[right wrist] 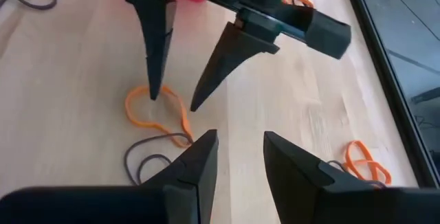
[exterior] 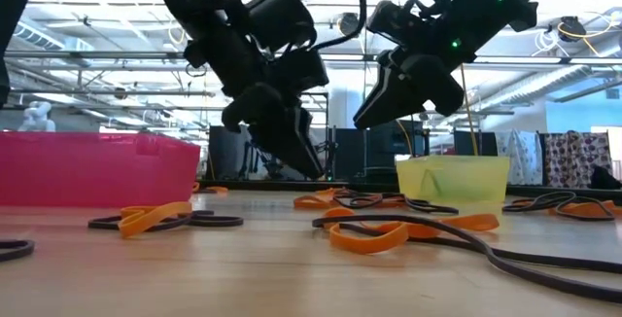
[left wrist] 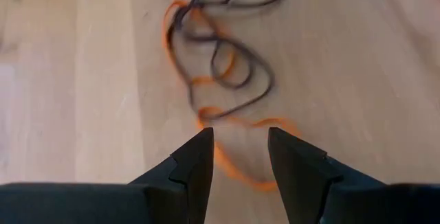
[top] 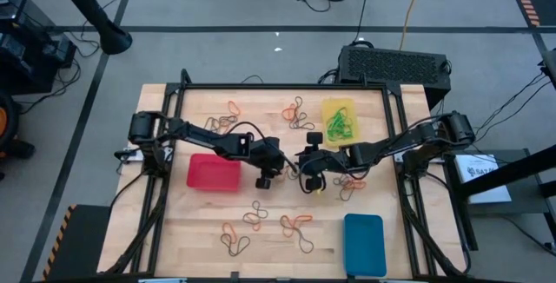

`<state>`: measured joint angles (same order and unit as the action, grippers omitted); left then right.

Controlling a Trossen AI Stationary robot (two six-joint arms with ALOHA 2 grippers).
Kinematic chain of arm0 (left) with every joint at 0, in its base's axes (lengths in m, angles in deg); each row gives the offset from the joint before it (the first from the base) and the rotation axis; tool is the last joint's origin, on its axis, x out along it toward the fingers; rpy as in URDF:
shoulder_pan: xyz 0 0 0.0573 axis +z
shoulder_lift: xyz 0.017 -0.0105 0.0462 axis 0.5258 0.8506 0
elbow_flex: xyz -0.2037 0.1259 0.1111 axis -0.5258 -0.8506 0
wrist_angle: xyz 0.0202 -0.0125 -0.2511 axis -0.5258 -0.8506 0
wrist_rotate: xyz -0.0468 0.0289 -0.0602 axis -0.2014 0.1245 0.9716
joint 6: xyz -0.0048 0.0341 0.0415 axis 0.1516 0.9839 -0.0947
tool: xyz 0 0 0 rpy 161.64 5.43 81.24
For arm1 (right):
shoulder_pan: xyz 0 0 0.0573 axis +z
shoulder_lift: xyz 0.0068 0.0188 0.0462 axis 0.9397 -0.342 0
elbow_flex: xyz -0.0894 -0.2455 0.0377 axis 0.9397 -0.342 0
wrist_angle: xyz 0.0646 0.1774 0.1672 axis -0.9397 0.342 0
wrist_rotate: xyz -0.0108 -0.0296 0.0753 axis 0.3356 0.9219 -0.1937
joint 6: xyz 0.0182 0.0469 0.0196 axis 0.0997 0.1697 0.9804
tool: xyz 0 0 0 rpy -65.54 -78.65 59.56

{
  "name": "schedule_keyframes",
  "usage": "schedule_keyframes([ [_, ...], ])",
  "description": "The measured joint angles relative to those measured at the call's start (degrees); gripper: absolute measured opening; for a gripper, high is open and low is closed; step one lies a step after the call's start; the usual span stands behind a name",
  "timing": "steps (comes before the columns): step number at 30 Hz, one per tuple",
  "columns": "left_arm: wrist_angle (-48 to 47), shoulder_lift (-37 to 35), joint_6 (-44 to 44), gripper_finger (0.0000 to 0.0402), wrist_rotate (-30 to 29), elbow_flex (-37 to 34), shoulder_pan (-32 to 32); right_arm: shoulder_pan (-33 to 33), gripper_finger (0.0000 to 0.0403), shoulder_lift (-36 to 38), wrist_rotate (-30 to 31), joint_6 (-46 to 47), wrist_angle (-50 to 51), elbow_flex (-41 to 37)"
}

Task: Sort rubber bands into baskets
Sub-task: Put the orange rubber band into the pink bin

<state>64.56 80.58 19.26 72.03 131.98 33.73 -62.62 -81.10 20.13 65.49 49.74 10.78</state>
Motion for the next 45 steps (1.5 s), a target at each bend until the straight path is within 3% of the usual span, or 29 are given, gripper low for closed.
schedule_keyframes([
  [18, 2.00, 4.83, -2.03, 0.0145, -0.93, -0.02, 0.55, 0.03, 0.0112, 0.00, -0.02, -0.50, -0.09, 0.02],
  [22, 1.62, 4.83, -0.76, 0.0110, -2.76, 0.01, 0.49, 0.04, 0.0112, 0.00, -0.02, -0.81, -0.11, 0.02],
  [28, 1.32, 4.65, 0.80, 0.0013, -4.24, 0.02, 0.72, 0.04, 0.0112, 0.00, -0.02, -1.38, -0.11, 0.02],
  [30, -0.57, 3.69, 1.07, 0.0009, -4.94, 0.02, 0.80, 0.04, 0.0112, 0.00, -0.02, -1.53, -0.03, 0.02],
  [39, -20.20, -10.80, 1.79, 0.0010, -9.76, 0.46, 0.87, -0.36, 0.0112, 0.02, 0.17, -1.55, 0.93, 0.07],
  [45, -36.98, -22.67, -4.38, 0.0010, -9.18, 0.53, 0.81, -1.30, 0.0112, 0.02, 0.01, -1.40, 1.30, 0.07],
])
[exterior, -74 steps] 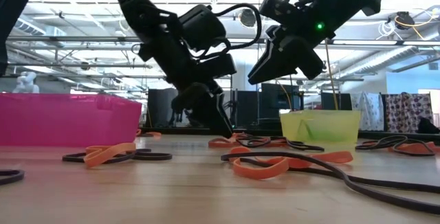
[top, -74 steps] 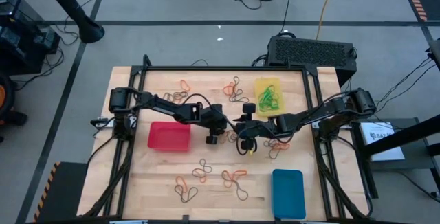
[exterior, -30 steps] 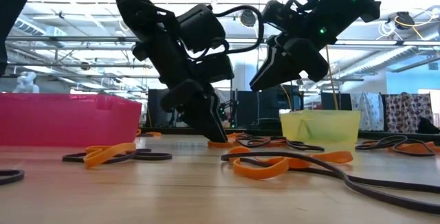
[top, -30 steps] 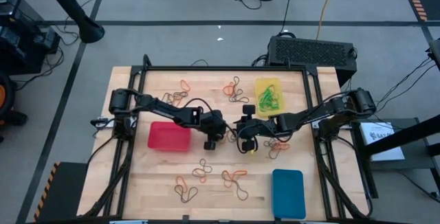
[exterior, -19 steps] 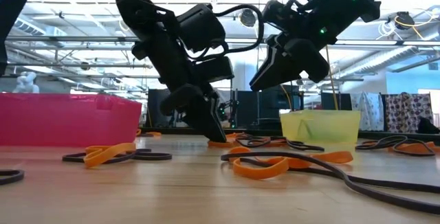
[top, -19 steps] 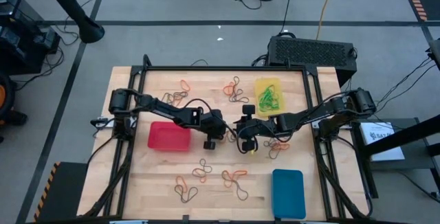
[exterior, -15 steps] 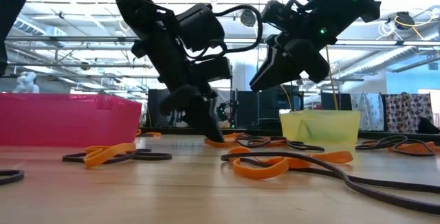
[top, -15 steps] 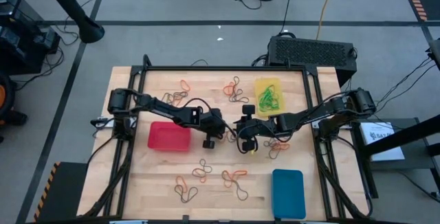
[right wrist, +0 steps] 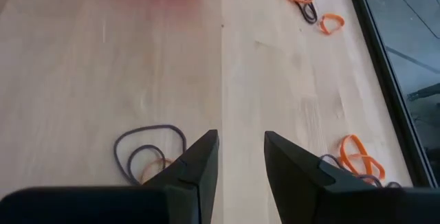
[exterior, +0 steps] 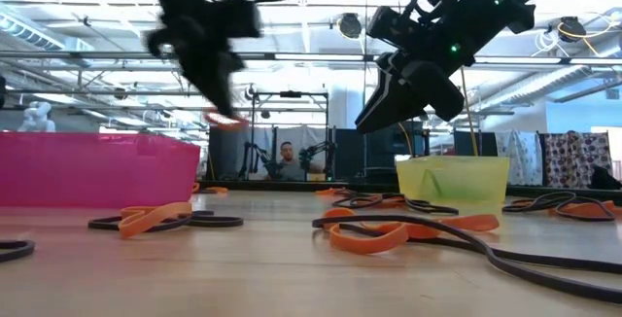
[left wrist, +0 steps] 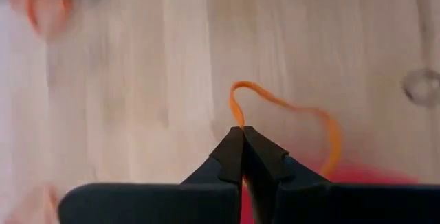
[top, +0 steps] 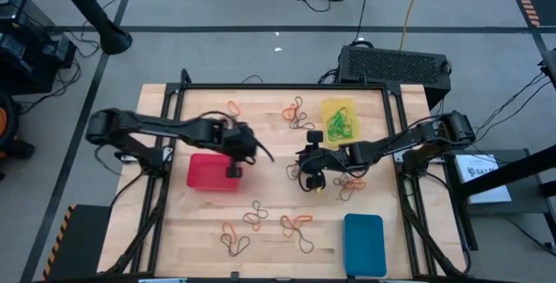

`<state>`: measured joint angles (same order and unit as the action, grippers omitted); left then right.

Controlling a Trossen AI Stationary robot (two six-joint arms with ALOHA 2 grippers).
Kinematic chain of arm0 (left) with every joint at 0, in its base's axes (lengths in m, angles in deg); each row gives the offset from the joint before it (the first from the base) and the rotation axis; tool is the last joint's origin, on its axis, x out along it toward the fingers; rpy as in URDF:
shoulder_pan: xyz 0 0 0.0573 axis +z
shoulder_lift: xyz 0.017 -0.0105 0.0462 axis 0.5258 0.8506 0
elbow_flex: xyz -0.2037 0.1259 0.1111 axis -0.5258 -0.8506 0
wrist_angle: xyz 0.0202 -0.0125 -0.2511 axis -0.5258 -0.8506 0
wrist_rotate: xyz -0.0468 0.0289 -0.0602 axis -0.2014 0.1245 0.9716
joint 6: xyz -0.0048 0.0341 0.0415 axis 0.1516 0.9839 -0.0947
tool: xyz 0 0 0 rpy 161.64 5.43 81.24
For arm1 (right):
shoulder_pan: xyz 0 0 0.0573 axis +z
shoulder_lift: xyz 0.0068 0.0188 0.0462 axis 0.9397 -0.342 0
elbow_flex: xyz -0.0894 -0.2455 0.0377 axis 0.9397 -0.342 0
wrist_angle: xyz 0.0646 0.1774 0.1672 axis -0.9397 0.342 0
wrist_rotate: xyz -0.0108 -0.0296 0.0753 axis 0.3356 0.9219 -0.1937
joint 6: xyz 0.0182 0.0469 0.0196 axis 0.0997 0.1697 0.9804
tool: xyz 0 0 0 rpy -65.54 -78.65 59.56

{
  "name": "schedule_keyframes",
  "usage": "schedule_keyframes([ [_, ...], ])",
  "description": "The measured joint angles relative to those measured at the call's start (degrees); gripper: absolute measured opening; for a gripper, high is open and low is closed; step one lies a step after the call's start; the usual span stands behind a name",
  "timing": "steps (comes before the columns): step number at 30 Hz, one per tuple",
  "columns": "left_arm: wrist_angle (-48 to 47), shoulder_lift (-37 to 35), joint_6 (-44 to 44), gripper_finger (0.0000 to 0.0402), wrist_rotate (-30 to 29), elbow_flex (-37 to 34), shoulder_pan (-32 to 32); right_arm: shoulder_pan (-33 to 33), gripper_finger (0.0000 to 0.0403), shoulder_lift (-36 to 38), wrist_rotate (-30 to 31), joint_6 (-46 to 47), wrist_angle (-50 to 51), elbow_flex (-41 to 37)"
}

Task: Sort rubber bands into baskets
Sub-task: Put the orange rubber band into the pink bin

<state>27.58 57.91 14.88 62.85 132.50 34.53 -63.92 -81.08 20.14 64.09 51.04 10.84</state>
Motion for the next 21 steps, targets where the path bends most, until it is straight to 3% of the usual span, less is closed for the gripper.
schedule_keyframes([
  [4, -12.29, -5.16, -10.28, 0.0010, 0.10, -0.47, 0.01, -0.54, 0.0112, 0.02, -0.03, 0.00, -0.34, -0.70],
  [9, -19.47, -7.37, -18.09, 0.0010, 1.73, -4.09, -0.92, -1.82, 0.0112, 0.03, -0.05, 0.02, -0.60, -1.60],
  [13, -20.20, -7.41, -19.17, 0.0010, 3.57, -7.88, -1.51, -2.17, 0.0112, 0.02, -0.06, 0.04, -0.99, -1.66],
  [21, -16.60, -7.43, -19.08, 0.0046, -0.24, -10.05, -1.51, -2.24, 0.0112, 0.02, -0.06, 0.35, -1.10, -1.66],
])
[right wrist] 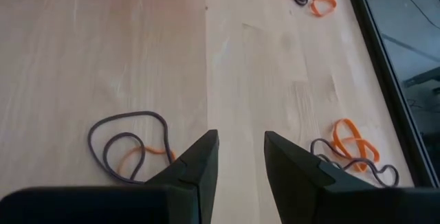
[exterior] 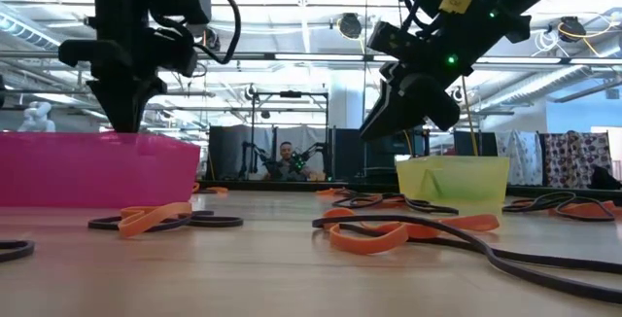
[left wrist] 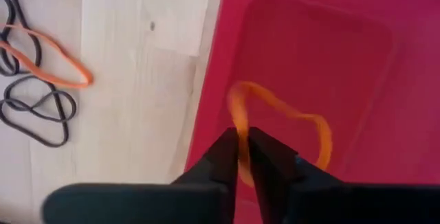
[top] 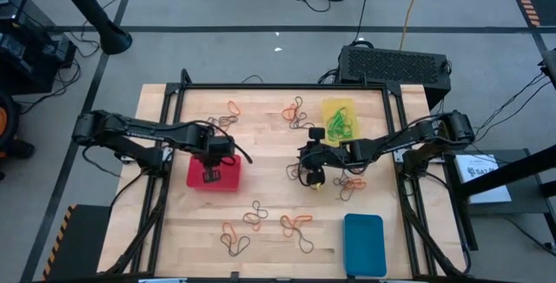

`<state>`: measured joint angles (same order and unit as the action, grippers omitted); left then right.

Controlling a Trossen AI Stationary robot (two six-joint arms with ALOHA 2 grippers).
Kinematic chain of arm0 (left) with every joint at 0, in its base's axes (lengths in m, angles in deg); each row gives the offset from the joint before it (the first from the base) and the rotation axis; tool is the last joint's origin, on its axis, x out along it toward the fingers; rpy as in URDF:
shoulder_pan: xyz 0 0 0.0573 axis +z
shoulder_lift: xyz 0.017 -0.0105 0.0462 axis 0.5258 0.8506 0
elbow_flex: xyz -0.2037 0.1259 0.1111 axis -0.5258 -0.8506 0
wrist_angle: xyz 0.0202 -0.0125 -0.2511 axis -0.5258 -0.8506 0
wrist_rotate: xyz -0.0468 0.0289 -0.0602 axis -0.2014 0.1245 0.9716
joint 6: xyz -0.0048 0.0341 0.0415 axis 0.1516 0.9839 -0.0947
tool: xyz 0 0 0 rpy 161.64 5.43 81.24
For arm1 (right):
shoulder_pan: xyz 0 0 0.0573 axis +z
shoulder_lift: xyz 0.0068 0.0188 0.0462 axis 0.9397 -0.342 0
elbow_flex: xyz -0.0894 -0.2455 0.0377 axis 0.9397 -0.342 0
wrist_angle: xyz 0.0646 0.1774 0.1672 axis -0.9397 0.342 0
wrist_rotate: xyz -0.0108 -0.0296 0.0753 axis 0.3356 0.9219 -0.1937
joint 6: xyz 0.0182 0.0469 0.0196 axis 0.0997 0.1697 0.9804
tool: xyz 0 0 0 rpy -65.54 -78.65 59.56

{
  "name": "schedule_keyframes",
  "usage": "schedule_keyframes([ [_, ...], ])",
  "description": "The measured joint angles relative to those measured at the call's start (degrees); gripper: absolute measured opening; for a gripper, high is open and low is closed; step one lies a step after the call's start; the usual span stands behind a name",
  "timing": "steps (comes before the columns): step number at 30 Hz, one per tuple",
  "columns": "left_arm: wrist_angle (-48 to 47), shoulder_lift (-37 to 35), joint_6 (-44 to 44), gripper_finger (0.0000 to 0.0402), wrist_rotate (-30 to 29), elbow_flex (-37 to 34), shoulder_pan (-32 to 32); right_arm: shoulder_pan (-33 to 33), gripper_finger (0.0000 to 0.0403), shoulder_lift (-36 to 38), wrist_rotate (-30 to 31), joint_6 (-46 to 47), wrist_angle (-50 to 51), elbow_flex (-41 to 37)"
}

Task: Sort rubber bands into baskets
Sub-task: Put the orange rubber band into the pink bin

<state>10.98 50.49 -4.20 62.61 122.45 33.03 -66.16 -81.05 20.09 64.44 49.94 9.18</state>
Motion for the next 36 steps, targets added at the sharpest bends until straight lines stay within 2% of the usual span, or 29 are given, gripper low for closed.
schedule_keyframes([
  [6, -0.09, -0.01, 1.07, 0.0095, 0.73, 0.30, -0.04, -0.02, 0.0112, 0.00, 0.00, 0.09, 0.00, 0.00],
  [9, -2.30, -0.01, 8.25, 0.0103, -0.12, 2.69, 0.16, -0.02, 0.0112, 0.00, 0.00, 0.04, 0.00, 0.00],
  [11, 0.08, -0.16, 12.30, 0.0104, -8.01, 4.33, 0.81, -0.09, 0.0112, 0.00, 0.00, 0.04, -0.01, 0.00],
  [13, 7.02, -1.11, 15.25, 0.0104, -21.83, 4.90, 2.49, -0.11, 0.0112, 0.00, 0.00, 0.09, -0.13, 0.00],
  [14, 11.05, -1.54, 18.20, 0.0104, -26.42, 4.98, 3.80, -0.11, 0.0112, 0.00, 0.00, 0.09, -0.33, 0.00],
  [15, 14.34, -1.78, 21.95, 0.0104, -27.64, 5.03, 5.54, -0.11, 0.0112, 0.00, 0.00, 0.09, -0.46, 0.00],
  [16, 17.05, -1.93, 25.65, 0.0104, -25.81, 5.03, 7.94, -0.11, 0.0112, 0.00, 0.00, 0.11, -0.44, 0.00],
  [19, 21.02, -1.32, 31.19, 0.0104, -10.60, 4.98, 17.70, -0.11, 0.0112, 0.00, 0.00, 0.13, -0.43, 0.00],
  [21, 21.71, 0.17, 32.91, 0.0104, -3.45, 4.98, 24.86, -0.11, 0.0112, 0.00, 0.00, 0.60, -0.42, 0.00],
  [25, 22.60, 4.44, 33.10, 0.0104, 2.34, 5.50, 37.37, -0.11, 0.0112, 0.00, -0.01, 0.77, -0.39, 0.00],
  [28, 22.44, 7.33, 32.12, 0.0104, 8.83, 6.66, 44.30, -0.11, 0.0112, 0.00, -0.19, 0.41, -0.37, 0.00],
  [31, 22.95, 11.35, 30.82, 0.0104, 14.48, 7.12, 48.89, -0.24, 0.0112, 0.00, -2.04, -0.12, -0.39, 0.00],
  [36, 26.65, 19.74, 24.38, 0.0104, 14.54, 8.73, 52.25, -0.25, 0.0112, 0.00, -3.16, -0.27, -0.39, 0.00],
])
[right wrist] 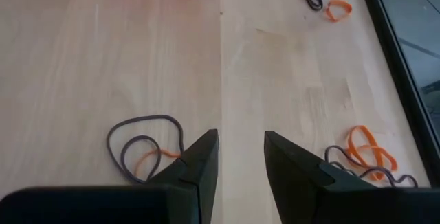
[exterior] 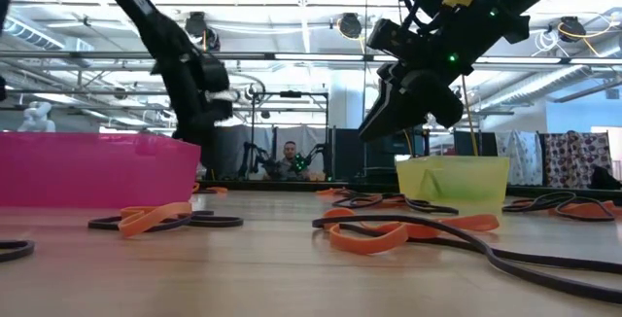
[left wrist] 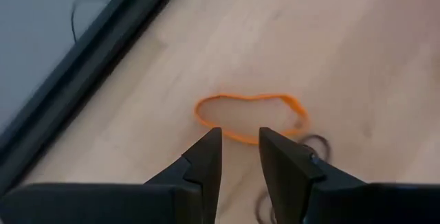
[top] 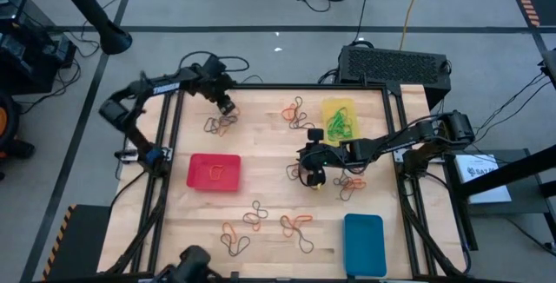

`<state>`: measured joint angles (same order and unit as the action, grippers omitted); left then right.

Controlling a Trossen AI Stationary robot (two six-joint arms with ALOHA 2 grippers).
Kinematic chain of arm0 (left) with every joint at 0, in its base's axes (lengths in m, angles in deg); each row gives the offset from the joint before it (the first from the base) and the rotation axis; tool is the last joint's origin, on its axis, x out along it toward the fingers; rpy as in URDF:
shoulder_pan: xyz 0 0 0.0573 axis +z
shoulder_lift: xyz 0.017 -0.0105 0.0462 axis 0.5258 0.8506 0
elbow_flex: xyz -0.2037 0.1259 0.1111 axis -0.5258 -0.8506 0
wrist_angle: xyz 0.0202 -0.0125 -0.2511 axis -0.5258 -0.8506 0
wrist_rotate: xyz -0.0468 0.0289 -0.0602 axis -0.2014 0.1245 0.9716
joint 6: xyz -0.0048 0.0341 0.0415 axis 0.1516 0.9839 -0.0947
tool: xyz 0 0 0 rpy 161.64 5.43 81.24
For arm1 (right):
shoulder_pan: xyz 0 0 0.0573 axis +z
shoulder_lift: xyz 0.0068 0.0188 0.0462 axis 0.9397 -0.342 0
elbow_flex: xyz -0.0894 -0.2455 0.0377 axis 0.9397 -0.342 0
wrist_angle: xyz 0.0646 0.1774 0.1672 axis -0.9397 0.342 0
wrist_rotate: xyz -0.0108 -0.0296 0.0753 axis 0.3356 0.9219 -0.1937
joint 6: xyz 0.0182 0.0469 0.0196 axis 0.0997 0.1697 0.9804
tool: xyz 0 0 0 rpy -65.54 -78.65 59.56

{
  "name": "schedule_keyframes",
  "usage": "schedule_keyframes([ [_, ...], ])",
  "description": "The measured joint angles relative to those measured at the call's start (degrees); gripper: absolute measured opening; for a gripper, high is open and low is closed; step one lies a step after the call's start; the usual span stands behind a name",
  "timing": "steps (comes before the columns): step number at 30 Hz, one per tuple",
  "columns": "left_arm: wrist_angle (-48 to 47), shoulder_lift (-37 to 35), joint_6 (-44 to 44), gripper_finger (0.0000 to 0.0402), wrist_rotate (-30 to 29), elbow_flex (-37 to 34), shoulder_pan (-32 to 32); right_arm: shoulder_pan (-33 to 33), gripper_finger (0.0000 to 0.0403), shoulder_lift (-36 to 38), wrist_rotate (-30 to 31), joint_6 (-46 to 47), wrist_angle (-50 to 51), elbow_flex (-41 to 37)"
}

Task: Sort rubber bands into baskets
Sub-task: Put the orange rubber band into the pink bin

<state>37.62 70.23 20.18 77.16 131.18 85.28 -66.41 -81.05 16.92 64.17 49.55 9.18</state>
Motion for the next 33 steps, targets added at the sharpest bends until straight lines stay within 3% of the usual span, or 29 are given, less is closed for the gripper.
schedule_keyframes([
  [4, -1.20, 4.58, -0.13, 0.0104, 0.62, 2.32, 0.07, -0.02, 0.0112, 0.00, 0.01, -0.02, 0.00, 0.00],
  [9, -1.69, 5.09, 0.00, 0.0104, 7.38, 2.77, -0.04, -0.13, 0.0112, 0.00, -0.01, -0.23, 0.00, 0.00],
  [12, -2.13, 5.09, 2.33, 0.0104, 8.52, 2.61, -0.06, -0.17, 0.0112, 0.00, -0.01, -0.63, 0.00, 0.00],
  [22, 0.24, 5.09, 6.06, 0.0104, 8.59, 1.00, -4.07, -0.17, 0.0112, 0.00, -0.03, -1.30, 0.02, 0.00],
  [27, 1.29, 5.09, 7.40, 0.0104, -1.53, 1.00, -6.07, -0.17, 0.0112, 0.00, -0.03, -1.26, 0.02, 0.00],
  [31, 1.18, 5.09, 7.37, 0.0104, 4.13, 0.99, -6.11, -0.17, 0.0112, 0.00, -0.03, -1.23, 0.02, 0.00],
  [33, 1.56, 5.09, 7.38, 0.0104, 4.03, 1.00, -6.12, -0.17, 0.0112, 0.00, -0.03, -1.20, 0.02, 0.00],
])
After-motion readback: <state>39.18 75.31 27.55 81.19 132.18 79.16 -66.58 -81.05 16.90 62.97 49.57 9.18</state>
